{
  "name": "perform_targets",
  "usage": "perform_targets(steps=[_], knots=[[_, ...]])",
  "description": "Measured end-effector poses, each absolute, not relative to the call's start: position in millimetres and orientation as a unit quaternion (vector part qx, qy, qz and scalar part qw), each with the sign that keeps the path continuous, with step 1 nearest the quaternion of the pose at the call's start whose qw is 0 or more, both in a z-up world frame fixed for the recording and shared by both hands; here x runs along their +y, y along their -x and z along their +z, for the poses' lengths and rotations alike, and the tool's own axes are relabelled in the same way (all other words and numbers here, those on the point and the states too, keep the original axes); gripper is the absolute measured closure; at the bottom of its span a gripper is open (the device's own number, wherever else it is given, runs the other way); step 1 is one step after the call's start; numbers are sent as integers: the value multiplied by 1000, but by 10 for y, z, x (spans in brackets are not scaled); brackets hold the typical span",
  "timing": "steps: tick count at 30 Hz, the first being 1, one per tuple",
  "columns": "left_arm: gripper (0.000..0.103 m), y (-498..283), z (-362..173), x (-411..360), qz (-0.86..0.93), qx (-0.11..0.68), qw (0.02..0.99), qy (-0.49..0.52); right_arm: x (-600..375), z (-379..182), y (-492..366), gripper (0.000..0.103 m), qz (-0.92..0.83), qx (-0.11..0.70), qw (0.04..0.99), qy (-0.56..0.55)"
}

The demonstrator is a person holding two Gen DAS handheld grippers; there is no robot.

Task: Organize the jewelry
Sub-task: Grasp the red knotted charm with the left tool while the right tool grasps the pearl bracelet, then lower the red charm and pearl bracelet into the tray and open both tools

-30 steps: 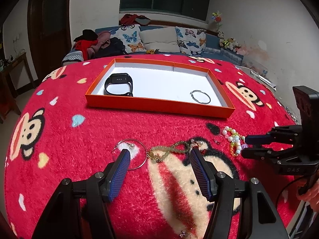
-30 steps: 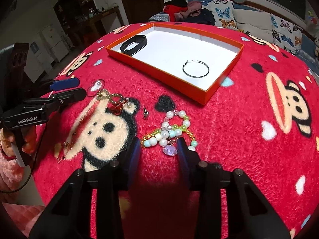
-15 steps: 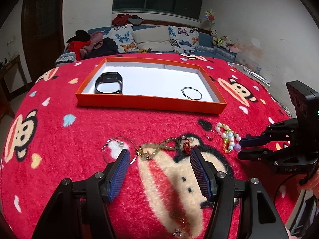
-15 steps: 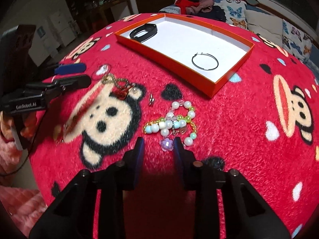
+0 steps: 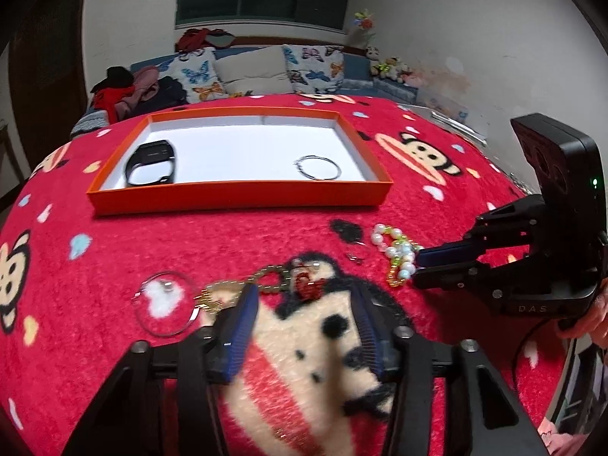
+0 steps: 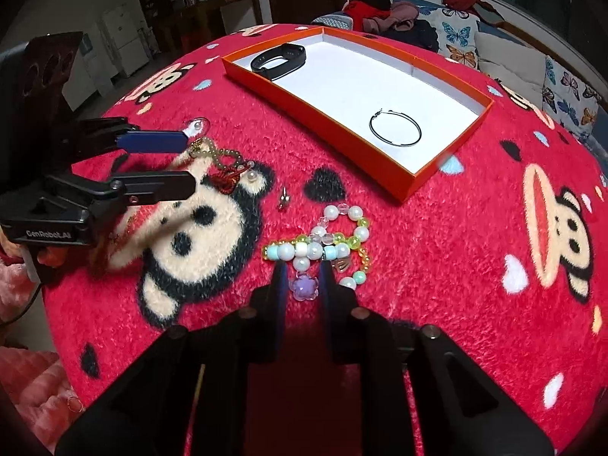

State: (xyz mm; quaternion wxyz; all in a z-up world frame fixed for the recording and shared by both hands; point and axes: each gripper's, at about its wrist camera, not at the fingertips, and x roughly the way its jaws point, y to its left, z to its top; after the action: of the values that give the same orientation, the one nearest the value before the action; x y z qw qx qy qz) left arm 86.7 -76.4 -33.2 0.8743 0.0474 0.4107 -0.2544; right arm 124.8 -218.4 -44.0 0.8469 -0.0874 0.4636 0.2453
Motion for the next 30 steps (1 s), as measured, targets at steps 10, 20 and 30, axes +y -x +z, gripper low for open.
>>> perform_targets(steps=[10,20,30], knots=[[72,-1007,-534,-968,-248,425,868,-67,-2217,-411,-1114,86,257,464,844,79],[86,-1035,-501,-932,-238,420,873,-63,-2290,-267,-1016,87,265,448,853,34],[86,-905,-74,-767,-261,388,884,-24,-2285,156,-956,87,272,402,874,22]])
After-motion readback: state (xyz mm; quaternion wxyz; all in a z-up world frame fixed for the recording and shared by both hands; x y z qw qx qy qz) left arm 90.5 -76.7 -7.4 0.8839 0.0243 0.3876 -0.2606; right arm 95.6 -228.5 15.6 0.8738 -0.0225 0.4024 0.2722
